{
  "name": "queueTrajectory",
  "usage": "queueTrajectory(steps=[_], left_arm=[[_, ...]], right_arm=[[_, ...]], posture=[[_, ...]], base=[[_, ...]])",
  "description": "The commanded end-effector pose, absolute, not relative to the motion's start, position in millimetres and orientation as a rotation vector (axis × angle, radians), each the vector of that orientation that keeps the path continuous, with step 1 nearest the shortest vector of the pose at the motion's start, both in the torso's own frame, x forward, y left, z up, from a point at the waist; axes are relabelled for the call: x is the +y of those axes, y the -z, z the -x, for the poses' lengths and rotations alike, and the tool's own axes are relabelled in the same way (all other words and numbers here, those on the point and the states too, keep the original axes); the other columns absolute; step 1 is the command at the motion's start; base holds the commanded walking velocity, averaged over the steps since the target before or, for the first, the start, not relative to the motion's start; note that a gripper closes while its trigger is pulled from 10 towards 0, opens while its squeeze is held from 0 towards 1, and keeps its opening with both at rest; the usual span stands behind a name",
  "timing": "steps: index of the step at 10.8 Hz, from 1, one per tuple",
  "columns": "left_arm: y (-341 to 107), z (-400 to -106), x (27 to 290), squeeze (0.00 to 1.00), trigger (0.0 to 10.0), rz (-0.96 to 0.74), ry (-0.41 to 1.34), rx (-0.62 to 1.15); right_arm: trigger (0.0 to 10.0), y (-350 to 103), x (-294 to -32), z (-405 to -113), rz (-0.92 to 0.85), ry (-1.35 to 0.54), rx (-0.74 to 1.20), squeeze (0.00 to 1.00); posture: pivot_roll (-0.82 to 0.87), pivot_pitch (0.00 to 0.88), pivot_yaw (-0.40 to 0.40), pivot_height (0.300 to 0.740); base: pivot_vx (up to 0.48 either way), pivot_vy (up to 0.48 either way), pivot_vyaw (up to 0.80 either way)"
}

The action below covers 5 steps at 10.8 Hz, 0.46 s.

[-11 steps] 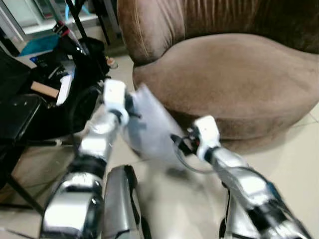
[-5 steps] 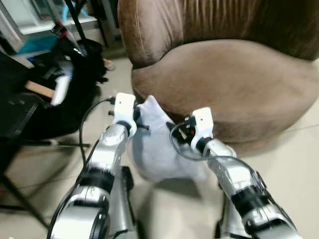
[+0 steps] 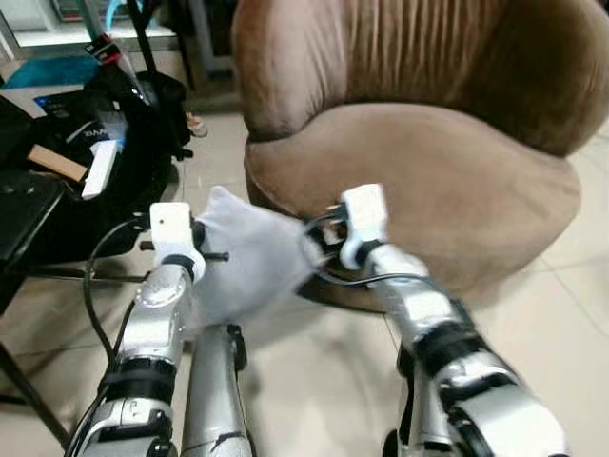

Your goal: Move the pillow to the sofa from floor

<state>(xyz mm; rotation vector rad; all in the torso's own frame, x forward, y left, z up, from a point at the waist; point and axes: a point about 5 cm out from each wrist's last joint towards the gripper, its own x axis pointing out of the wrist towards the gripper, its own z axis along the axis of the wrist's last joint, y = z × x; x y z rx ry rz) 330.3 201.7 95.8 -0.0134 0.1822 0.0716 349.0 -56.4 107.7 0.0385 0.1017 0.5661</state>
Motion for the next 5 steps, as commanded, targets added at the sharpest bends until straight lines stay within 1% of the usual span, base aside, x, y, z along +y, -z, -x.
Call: queueTrajectory(steps=[1, 2, 4, 5], left_arm=[[-107, -332, 202, 0.00, 10.0, 0.017, -0.077, 0.135], [-107, -330, 199, 0.00, 10.0, 0.009, -0.073, 0.132], [-120, -323, 207, 0.00, 10.0, 0.001, -0.076, 0.079], [-122, -317, 214, 0.00, 10.0, -0.008, -0.079, 0.073]], right_arm=[[10.0, -107, -61, -350, -0.031, -0.558, 0.100, 0.00], [10.0, -110, -59, -350, -0.030, -0.594, 0.078, 0.00], [10.0, -111, -89, -347, -0.044, -0.662, 0.065, 0.00], [10.0, -107, -115, -335, -0.066, -0.688, 0.064, 0.00]], posture=[[0.07, 0.000, -0.014, 0.466], [0.06, 0.000, -0.020, 0.466], [0.06, 0.000, -0.023, 0.466], [0.05, 0.000, -0.014, 0.466]], base=[[0.000, 0.000, 0.00], [0.000, 0.000, 0.00], [0.000, 0.000, 0.00], [0.000, 0.000, 0.00]])
